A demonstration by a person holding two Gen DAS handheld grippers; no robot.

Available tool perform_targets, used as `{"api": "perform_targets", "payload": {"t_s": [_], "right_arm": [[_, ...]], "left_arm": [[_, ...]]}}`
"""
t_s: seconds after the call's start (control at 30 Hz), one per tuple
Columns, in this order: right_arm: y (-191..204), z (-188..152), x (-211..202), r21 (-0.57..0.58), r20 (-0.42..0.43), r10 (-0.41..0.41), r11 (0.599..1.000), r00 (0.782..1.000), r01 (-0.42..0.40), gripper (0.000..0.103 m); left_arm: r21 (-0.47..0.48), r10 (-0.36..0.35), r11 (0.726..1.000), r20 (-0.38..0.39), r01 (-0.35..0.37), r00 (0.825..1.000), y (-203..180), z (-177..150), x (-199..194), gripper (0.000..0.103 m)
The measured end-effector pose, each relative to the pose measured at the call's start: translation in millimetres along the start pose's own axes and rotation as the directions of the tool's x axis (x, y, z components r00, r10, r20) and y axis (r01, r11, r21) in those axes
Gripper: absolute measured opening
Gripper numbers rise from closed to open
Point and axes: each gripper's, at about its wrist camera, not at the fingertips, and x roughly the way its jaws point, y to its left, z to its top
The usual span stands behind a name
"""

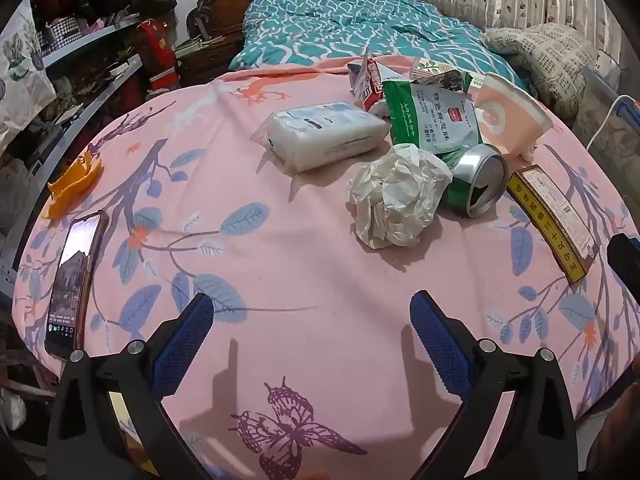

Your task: Collect trash

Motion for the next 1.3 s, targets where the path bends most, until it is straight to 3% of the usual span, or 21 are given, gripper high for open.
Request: {"api": "perform_targets", "payload": {"t_s": [0.13, 0.23, 0.4, 0.5, 0.57, 0.7, 0.87, 0.93, 0.97, 1.0, 1.03, 1.1, 1.2, 1.3], "right_arm": [[-1.3, 0.1, 1.2, -0.005, 0.003, -0.004, 1.0, 1.0, 0.004, 0.1], [-2.9, -0.2, 1.6, -0.02, 0.009, -0.017, 1.0, 1.0, 0.017, 0.1], [-11.7, -4.7, 7.6, -0.029, 0.013, -0.058, 0.998, 0.998, 0.059, 0.1], [-24.9, -5.4, 6.6, -0.026, 0.003, -0.067, 0.997, 0.998, 0.067, 0.093], [-30.9, -0.9, 7.5, -0.035, -0.009, -0.072, 0.997, 0.997, 0.072, 0.087], [-38.1, 4.5, 19.6, -0.059, -0.049, -0.05, 0.997, 0.998, 0.047, 0.085], [-32.4, 12.2, 52.0, -0.127, -0.135, -0.033, 0.992, 0.99, 0.015, 0.086], [-29.0, 12.3, 66.4, -0.161, -0.167, -0.058, 0.987, 0.984, 0.031, 0.086], [-26.8, 10.5, 74.8, -0.187, -0.185, -0.074, 0.982, 0.98, 0.038, 0.086], [-26.1, 8.4, 81.4, -0.201, -0.201, -0.086, 0.979, 0.976, 0.044, 0.079], [-27.2, 4.8, 86.2, -0.202, -0.225, -0.081, 0.979, 0.971, 0.035, 0.069], [-29.4, 1.0, 77.5, -0.197, -0.21, -0.042, 0.98, 0.977, -0.001, 0.064], [-36.7, -6.3, 58.2, -0.181, -0.179, 0.002, 0.983, 0.984, -0.035, 0.063], [-52.4, -9.2, 30.8, -0.15, -0.101, 0.018, 0.988, 0.995, -0.033, 0.063]], "left_arm": [[-0.005, -0.009, 1.0, -0.008, 0.009, 1.0, 0.1, -0.2, 0.6, 0.094], [-0.012, -0.072, 0.997, -0.031, 0.072, 0.997, -0.2, -3.8, 2.1, 0.094], [-0.029, -0.253, 0.968, -0.08, 0.251, 0.964, 4.9, -10.7, 10.2, 0.094], [-0.041, -0.294, 0.955, -0.056, 0.292, 0.954, 13.5, -1.4, 6.9, 0.092], [-0.057, -0.327, 0.944, -0.038, 0.324, 0.944, 19.6, 8.5, 3.7, 0.085], [-0.059, -0.316, 0.946, 0.028, 0.317, 0.948, 15.5, 40.1, 5.8, 0.084], [0.036, -0.294, 0.955, 0.008, 0.294, 0.956, -9.4, 66.2, 31.7, 0.081], [0.057, -0.263, 0.963, -0.02, 0.264, 0.964, -14.0, 67.0, 43.8, 0.056], [0.051, -0.27, 0.961, -0.026, 0.271, 0.962, -12.9, 66.2, 46.8, 0.055], [0.041, -0.267, 0.963, -0.008, 0.267, 0.964, -8.5, 65.0, 44.7, 0.048], [0.041, -0.266, 0.963, -0.004, 0.266, 0.964, -5.3, 63.9, 45.2, 0.045], [0.03, -0.266, 0.964, 0.015, 0.265, 0.964, 1.3, 57.6, 37.9, 0.044], [0.013, -0.286, 0.958, 0.086, 0.286, 0.954, 10.7, 39.3, 8.3, 0.043], [0.048, -0.357, 0.934, 0.141, 0.353, 0.924, -1.9, 37.5, -22.7, 0.043]]}}
